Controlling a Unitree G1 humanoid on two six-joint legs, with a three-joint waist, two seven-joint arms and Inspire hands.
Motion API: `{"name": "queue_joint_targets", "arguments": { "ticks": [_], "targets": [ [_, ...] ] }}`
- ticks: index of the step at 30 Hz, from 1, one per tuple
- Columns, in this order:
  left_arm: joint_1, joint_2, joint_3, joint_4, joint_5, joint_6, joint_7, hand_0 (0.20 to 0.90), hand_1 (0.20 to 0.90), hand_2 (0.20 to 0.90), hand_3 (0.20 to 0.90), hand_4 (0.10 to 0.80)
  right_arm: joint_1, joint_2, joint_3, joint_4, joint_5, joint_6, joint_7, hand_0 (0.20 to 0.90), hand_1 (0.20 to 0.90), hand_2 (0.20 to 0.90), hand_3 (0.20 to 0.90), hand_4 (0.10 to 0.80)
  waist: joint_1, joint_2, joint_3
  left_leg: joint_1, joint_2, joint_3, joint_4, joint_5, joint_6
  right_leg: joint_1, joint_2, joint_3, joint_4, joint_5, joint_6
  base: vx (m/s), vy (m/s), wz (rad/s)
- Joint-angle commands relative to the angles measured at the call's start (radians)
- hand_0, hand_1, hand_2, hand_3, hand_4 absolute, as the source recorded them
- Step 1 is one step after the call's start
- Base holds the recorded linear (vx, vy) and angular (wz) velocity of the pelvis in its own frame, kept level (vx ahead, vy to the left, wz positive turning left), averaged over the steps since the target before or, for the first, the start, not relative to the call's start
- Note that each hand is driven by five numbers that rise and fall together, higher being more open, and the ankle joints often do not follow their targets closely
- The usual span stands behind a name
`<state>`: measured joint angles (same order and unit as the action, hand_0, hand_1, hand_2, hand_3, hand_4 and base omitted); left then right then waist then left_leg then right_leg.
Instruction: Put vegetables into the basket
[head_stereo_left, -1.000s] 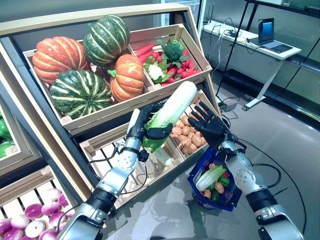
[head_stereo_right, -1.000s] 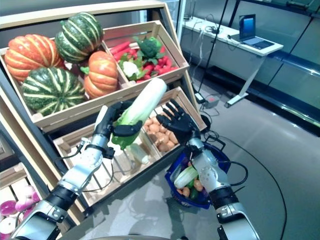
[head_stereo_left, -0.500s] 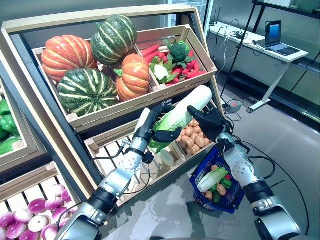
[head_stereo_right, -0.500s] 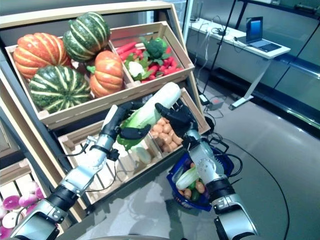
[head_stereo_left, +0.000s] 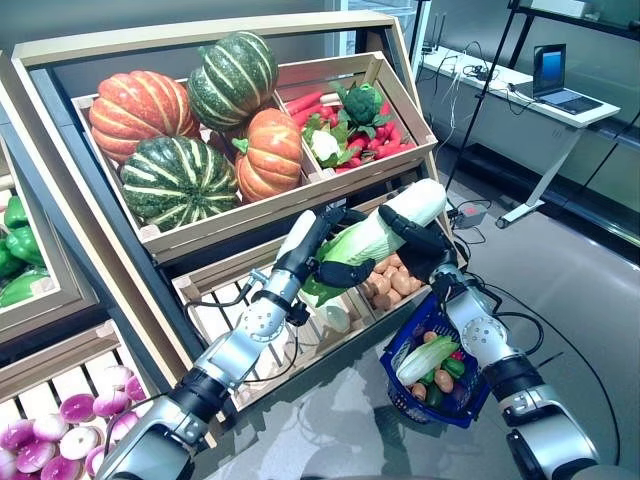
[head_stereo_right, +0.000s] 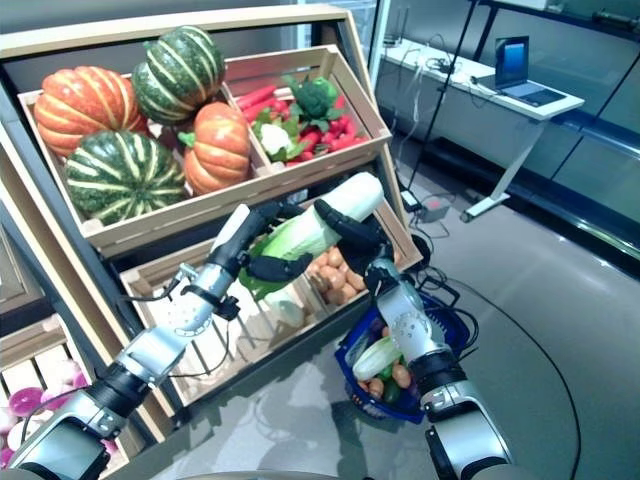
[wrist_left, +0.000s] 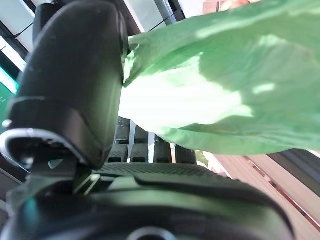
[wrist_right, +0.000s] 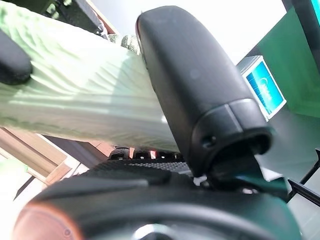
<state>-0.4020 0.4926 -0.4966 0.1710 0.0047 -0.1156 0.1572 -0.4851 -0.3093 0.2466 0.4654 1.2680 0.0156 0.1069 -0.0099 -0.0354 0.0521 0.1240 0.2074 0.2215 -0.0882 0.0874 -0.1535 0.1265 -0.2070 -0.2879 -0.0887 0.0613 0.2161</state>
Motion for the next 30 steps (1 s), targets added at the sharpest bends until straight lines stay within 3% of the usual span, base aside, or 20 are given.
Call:
{"name": "queue_joint_targets", "arguments": {
  "ticks": [1,20,21,22,23,30],
  "targets": [
    [-0.215,-0.024,-0.099,-0.144,0.006,-0.223,-0.058,0.3,0.3,0.3,0.3,0.4,-0.244,0.017,-0.014,0.001,0.067,-0.088,0.068,0.3,0.3,0.3,0.3,0.4,0.023,0.01,-0.072,-0.016,-0.029,-0.034,0.001,-0.091,0.029,0.003,0.025,0.01,0.009,-0.045,-0.044,0.0,0.0,0.0],
    [-0.18,-0.011,-0.11,-0.147,-0.004,-0.203,-0.046,0.3,0.3,0.3,0.3,0.4,-0.248,0.011,-0.044,0.003,0.087,-0.156,0.057,0.3,0.3,0.3,0.3,0.4,0.027,0.012,-0.069,-0.02,-0.028,-0.038,0.001,-0.091,0.028,0.0,0.024,0.016,0.008,-0.044,-0.043,0.0,0.0,0.0],
    [-0.175,-0.009,-0.108,-0.141,-0.001,-0.196,-0.051,0.498,0.498,0.498,0.498,0.532,-0.243,0.011,-0.046,0.004,0.083,-0.159,0.057,0.3,0.3,0.3,0.3,0.4,0.028,0.012,-0.069,-0.02,-0.028,-0.038,0.001,-0.092,0.028,0.0,0.024,0.016,0.008,-0.044,-0.042,0.0,0.0,0.0],
    [-0.174,-0.009,-0.107,-0.139,-0.001,-0.186,-0.054,0.78,0.78,0.78,0.78,0.72,-0.241,0.012,-0.048,0.004,0.08,-0.16,0.058,0.3,0.3,0.3,0.3,0.4,0.028,0.012,-0.07,-0.02,-0.029,-0.038,0.001,-0.092,0.028,0.0,0.024,0.015,0.008,-0.044,-0.042,0.0,0.0,0.0],
    [-0.164,-0.007,-0.107,-0.13,0.011,-0.171,-0.056,0.9,0.9,0.9,0.9,0.8,-0.234,0.007,-0.053,-0.001,0.074,-0.16,0.058,0.3,0.3,0.3,0.3,0.4,0.027,0.013,-0.069,-0.019,-0.028,-0.037,0.001,-0.091,0.028,0.0,0.023,0.014,0.008,-0.043,-0.041,0.0,0.0,0.0],
    [-0.121,0.016,-0.093,-0.086,0.031,-0.124,-0.05,0.9,0.9,0.9,0.9,0.8,-0.207,-0.025,-0.066,0.0,0.012,-0.156,0.049,0.3,0.3,0.3,0.3,0.4,0.027,0.014,-0.071,-0.017,-0.027,-0.036,0.001,-0.091,0.028,0.0,0.022,0.017,0.007,-0.042,-0.039,0.0,0.0,0.0]
  ]
}}
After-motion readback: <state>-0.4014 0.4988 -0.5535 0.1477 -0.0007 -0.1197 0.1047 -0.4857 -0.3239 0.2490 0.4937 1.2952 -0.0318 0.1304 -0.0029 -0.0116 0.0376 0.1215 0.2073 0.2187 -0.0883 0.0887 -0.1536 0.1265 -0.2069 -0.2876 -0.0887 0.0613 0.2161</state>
